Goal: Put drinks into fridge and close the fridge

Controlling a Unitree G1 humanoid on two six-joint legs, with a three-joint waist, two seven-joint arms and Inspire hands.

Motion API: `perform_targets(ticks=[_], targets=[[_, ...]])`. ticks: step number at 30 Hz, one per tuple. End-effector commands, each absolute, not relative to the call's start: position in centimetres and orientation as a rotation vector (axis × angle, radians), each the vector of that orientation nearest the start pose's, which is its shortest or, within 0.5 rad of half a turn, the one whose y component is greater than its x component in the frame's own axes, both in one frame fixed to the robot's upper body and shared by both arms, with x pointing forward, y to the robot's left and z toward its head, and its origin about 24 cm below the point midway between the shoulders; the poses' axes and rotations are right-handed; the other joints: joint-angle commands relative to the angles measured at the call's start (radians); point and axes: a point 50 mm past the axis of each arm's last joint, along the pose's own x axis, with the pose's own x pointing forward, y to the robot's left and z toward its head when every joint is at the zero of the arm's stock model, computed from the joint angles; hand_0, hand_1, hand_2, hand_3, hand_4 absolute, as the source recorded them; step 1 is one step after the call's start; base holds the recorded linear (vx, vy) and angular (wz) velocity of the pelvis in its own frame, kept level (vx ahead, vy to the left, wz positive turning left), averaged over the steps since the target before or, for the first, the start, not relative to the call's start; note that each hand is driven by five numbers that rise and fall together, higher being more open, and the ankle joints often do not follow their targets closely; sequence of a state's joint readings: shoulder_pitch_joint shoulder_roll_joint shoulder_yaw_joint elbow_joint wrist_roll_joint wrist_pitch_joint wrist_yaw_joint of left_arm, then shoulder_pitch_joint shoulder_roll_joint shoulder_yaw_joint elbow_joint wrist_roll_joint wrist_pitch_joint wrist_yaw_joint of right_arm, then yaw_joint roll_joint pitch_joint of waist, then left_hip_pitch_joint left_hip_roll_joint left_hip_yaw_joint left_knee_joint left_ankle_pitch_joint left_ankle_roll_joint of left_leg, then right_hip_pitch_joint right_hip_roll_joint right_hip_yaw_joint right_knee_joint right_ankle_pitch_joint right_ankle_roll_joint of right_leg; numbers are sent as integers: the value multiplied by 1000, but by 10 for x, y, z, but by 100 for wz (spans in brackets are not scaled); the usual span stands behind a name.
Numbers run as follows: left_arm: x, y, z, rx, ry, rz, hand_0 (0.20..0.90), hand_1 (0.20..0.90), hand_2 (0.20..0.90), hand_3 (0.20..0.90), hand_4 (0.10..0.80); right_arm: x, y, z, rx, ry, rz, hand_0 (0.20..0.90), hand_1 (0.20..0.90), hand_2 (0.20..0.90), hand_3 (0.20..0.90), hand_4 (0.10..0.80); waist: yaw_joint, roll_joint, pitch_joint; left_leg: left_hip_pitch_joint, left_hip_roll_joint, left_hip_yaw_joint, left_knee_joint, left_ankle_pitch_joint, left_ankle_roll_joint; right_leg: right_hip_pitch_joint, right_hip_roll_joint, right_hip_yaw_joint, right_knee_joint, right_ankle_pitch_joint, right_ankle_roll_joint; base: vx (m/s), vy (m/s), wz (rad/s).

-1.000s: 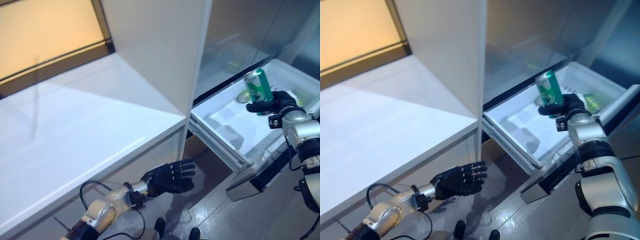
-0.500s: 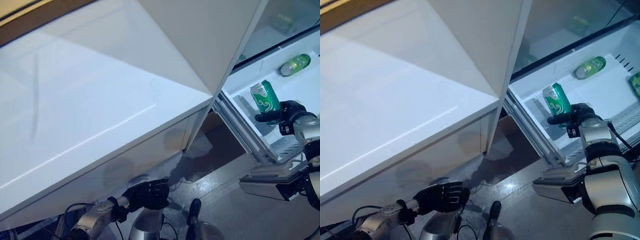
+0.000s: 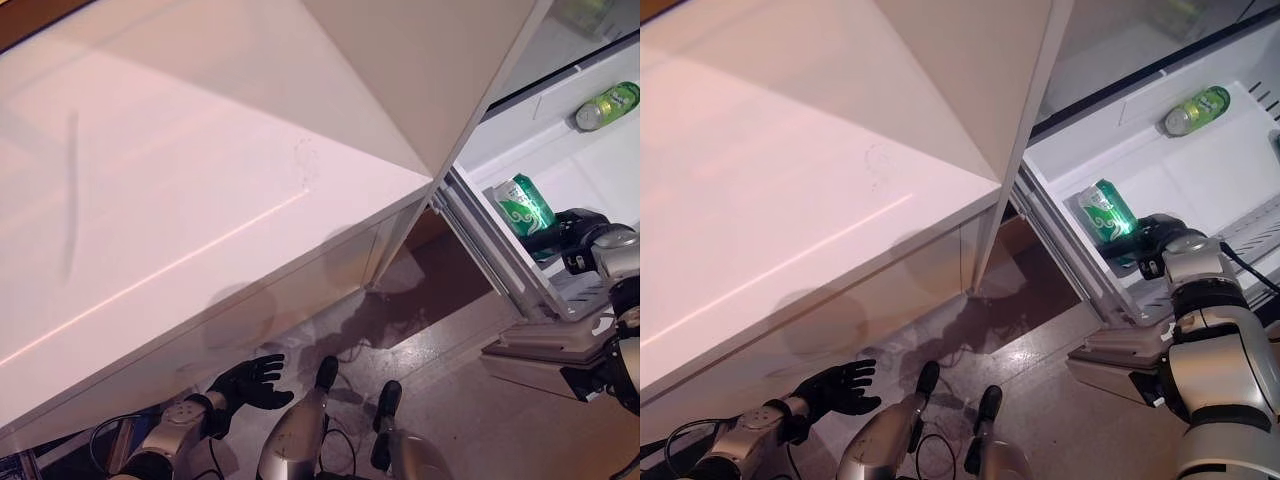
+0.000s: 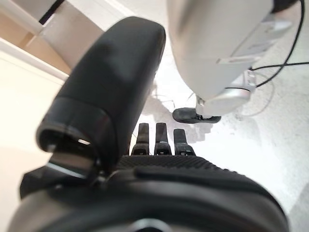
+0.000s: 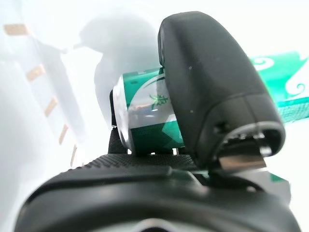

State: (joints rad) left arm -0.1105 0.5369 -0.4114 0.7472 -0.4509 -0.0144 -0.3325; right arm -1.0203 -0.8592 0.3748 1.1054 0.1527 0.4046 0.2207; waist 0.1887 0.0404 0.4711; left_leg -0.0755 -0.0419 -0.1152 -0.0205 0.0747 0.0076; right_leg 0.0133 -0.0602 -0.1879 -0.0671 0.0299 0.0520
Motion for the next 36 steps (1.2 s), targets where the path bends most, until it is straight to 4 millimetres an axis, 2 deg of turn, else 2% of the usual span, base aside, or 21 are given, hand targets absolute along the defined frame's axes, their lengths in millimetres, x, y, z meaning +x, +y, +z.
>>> perform_targets(ticks=[1, 4, 7, 12, 13, 16, 18, 21, 23, 24, 28, 33, 35, 36], targets=[[199, 239, -81, 120, 732, -361, 900, 900, 900, 900, 800, 351, -378, 234, -663, 421, -382, 900, 900, 900, 900, 800, 3, 3, -45, -75, -24, 39, 112, -62, 21, -122, 36, 2, 185, -52, -45, -50, 11, 0], [197, 242, -84, 117, 746, -350, 900, 900, 900, 900, 800, 358, -364, 246, -630, 278, -357, 900, 900, 900, 900, 800, -8, -5, -50, -61, -22, 48, 104, -65, 21, -116, 38, 6, 184, -51, -43, -36, 15, -4], [190, 247, -89, 118, 791, -317, 900, 900, 900, 900, 800, 362, -345, 252, -456, 149, -241, 900, 900, 900, 900, 800, -24, -22, -63, -40, -18, 61, 97, -73, 21, -103, 38, 13, 180, -51, -38, -12, 11, -14], [167, 259, -106, 159, 896, -239, 900, 900, 900, 900, 800, 354, -332, 248, -206, -10, -105, 900, 900, 900, 900, 800, -61, -62, -112, 7, -14, 89, 97, -96, 24, -65, 40, 36, 169, -50, -30, 44, -6, -17], [157, 263, -113, 163, 945, -212, 900, 900, 900, 900, 800, 349, -329, 250, -95, -86, -83, 900, 900, 900, 900, 800, -80, -75, -135, 23, -13, 102, 101, -106, 26, -52, 41, 47, 165, -50, -27, 66, -8, -25], [146, 266, -120, 167, 994, -187, 900, 900, 900, 900, 800, 341, -329, 254, 37, -220, -108, 900, 900, 900, 900, 800, -99, -88, -165, 47, -12, 115, 105, -123, 29, -33, 42, 66, 161, -52, -21, 76, -7, -26], [138, 264, -125, 173, 1025, -194, 900, 900, 900, 900, 800, 332, -331, 262, 82, -360, -209, 900, 900, 900, 900, 800, -118, -92, -194, 69, -9, 129, 100, -134, 32, -20, 44, 84, 158, -54, -14, 78, 2, -29], [132, 255, -132, 167, 1048, -204, 900, 900, 900, 900, 800, 315, -337, 265, 22, -500, -405, 900, 900, 900, 900, 800, -145, -87, -232, 100, -5, 148, 84, -143, 36, -6, 46, 109, 152, -56, -5, 64, 31, -34], [132, 248, -134, 155, 1051, -205, 900, 900, 900, 900, 800, 307, -338, 256, 63, -543, -479, 900, 900, 900, 900, 800, -163, -81, -252, 120, -4, 162, 75, -149, 39, 0, 46, 126, 148, -56, 1, 67, 47, -29], [131, 244, -135, 147, 1051, -217, 900, 900, 900, 900, 800, 302, -341, 248, 145, -552, -521, 900, 900, 900, 900, 800, -175, -77, -263, 129, -4, 171, 76, -155, 41, 3, 44, 135, 150, -57, 3, 100, 37, -41], [132, 228, -139, 111, 1053, -236, 900, 900, 900, 900, 800, 293, -340, 200, 331, -537, -584, 900, 900, 900, 900, 800, -191, -67, -278, 139, -9, 195, 132, -194, 49, 17, 32, 156, 165, -69, 2, 100, 6, -34], [128, 218, -144, 114, 1081, -272, 900, 900, 900, 900, 800, 294, -336, 163, 499, -476, -582, 900, 900, 900, 900, 800, -179, -68, -237, 86, -11, 199, 332, -282, 62, 1, -11, 125, 274, -103, -18, 81, -27, -14], [127, 216, -144, 109, 1083, -273, 900, 900, 900, 900, 800, 296, -336, 160, 503, -463, -576, 900, 900, 900, 900, 800, -174, -65, -223, 69, -11, 199, 379, -306, 67, -9, -20, 116, 312, -119, -24, 48, 5, 1], [127, 214, -145, 100, 1079, -269, 900, 900, 900, 900, 800, 299, -337, 156, 514, -441, -557, 900, 900, 900, 900, 800, -167, -63, -205, 37, -17, 196, 445, -337, 79, -32, -30, 111, 371, -139, -34, -2, 24, 5]])
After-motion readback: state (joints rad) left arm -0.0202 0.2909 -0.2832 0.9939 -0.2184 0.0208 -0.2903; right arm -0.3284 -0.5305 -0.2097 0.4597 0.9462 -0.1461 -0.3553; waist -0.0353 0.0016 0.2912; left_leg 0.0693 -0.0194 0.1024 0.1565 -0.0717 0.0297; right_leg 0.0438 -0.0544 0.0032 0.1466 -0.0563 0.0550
